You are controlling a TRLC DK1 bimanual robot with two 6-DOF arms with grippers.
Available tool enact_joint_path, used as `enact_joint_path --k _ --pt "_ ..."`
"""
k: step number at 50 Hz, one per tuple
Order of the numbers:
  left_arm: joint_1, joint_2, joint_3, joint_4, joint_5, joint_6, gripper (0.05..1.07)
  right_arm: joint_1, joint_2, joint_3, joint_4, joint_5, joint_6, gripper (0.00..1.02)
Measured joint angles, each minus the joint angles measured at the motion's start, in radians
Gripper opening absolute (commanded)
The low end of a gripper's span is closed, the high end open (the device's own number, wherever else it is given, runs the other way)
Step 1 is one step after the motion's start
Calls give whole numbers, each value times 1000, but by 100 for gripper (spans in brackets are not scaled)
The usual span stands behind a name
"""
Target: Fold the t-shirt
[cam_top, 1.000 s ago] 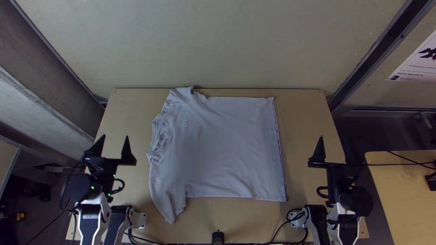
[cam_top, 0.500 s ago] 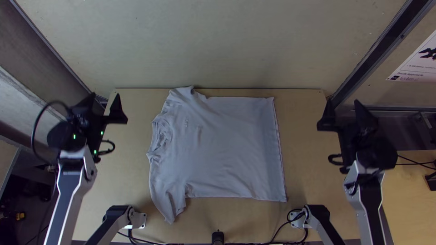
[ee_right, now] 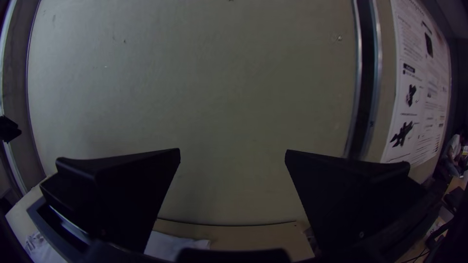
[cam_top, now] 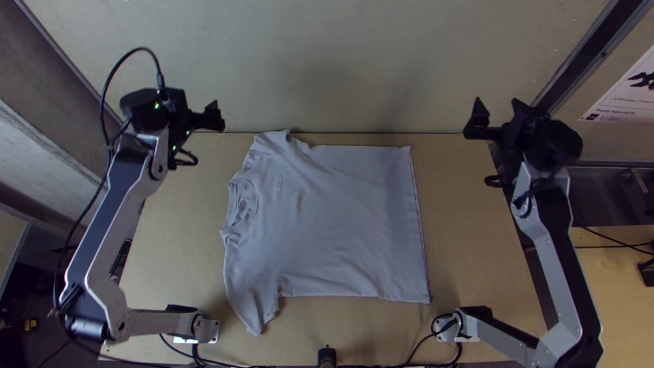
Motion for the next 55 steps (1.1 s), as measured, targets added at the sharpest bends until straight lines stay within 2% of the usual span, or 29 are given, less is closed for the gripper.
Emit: enact_joint_path --k 8,18,28,45,47,55 --pt "-5 189 234 -167 2 -77 103 13 123 100 -68 0 40 99" --pt "-5 365 358 -225 36 -154 103 17 274 207 -158 0 81 99" --pt "-3 571 571 -386 108 -248 103 17 428 301 -276 0 156 99" --pt "7 776 658 -392 112 -277 100 42 553 308 -322 0 249 99" --pt "7 796 661 -391 112 -277 95 47 560 308 -322 0 257 99" --pt "7 869 664 -364 112 -280 95 61 586 308 -322 0 268 99"
